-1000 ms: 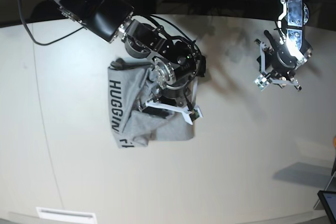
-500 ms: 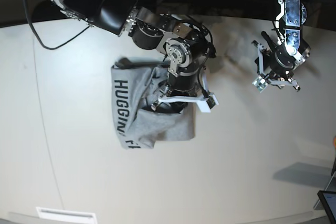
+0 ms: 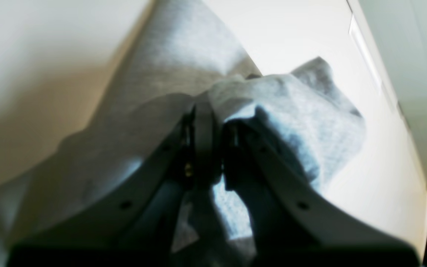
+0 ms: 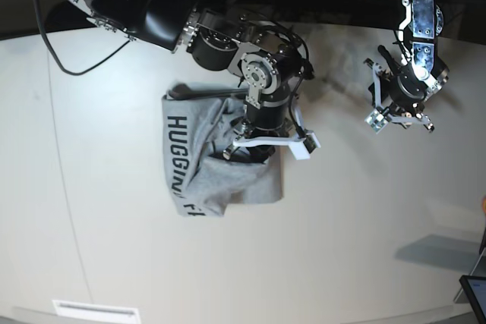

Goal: Fold the T-shirt properly

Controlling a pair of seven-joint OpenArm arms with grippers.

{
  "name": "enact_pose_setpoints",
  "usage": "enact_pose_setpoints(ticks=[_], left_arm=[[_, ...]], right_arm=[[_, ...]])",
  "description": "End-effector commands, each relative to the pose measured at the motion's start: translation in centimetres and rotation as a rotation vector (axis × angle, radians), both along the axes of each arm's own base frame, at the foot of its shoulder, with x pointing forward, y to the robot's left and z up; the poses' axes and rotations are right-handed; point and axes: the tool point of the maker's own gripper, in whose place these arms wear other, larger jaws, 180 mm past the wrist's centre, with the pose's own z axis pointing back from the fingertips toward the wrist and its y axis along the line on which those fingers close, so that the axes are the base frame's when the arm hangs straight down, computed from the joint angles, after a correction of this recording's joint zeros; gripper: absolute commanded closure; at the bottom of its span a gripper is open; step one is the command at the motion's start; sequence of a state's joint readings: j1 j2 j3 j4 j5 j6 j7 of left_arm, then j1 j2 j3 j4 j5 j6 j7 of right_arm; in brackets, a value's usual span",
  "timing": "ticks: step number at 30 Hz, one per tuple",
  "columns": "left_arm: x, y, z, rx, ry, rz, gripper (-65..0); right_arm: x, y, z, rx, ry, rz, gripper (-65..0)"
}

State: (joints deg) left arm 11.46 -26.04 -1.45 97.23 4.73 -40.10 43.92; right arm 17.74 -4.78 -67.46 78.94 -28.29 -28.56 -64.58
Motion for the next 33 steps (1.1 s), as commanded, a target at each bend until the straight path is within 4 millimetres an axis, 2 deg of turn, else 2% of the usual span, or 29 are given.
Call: enact_pose_setpoints(ticks=[1,6,9,11,13,15,18,19,21,22,24,27,33], left_arm=[[0.5,0.4,0.7,0.011,-0.019,-0.003,-23.3],[0.5,0.4,0.7,0.011,-0.019,-0.003,-23.3],[0.5,0.4,0.7,0.011,-0.019,-0.003,-23.3],[0.4,0.4,0.6,0.011,-0.017,-0.002,-23.3],[0.4,0.4,0.6,0.011,-0.017,-0.002,-23.3],[0.4,0.4,0.6,0.011,-0.017,-0.002,-23.3],[0.4,0.4,0.6,0.011,-0.016,-0.002,-23.3],[0.4,0.4,0.6,0.011,-0.016,-0.002,-23.3],[0.2,0.5,0.3,0.011,-0.006,0.003,-23.3],[0.1,0.6,0.1,0.011,-0.001,0.006,-23.3],[0.0,0.9,-0.2,0.010,0.009,0.015,-23.3],[-0.1,1.0,-0.5,0.010,0.017,0.019,-23.3],[-0.2,1.1,-0.6,0.009,0.021,0.022,-23.3]], right_arm=[[0.3,1.6,1.8,0.023,-0.059,0.041,-7.8],[-1.3,3.3,1.6,0.011,-0.068,0.121,-33.4],[-1.6,3.4,1.5,0.015,-0.065,0.123,-43.1],[-1.6,3.7,2.6,0.050,-0.084,0.128,-42.8],[-1.6,4.2,5.1,0.136,-0.122,0.133,-40.0],[0.2,2.4,7.7,0.239,-0.145,0.039,-35.5],[2.8,-2.4,9.7,0.358,-0.152,-0.148,-28.6],[3.2,-3.7,9.7,0.377,-0.147,-0.194,-26.6],[3.5,-5.1,8.2,0.381,-0.064,-0.217,-25.5],[3.5,-5.3,7.3,0.385,-0.006,-0.202,-27.1],[3.0,-5.7,5.5,0.434,0.125,-0.174,-34.7],[2.4,-6.3,6.4,0.547,0.172,-0.145,-43.8],[1.9,-5.7,7.5,0.632,0.187,-0.122,-44.8]])
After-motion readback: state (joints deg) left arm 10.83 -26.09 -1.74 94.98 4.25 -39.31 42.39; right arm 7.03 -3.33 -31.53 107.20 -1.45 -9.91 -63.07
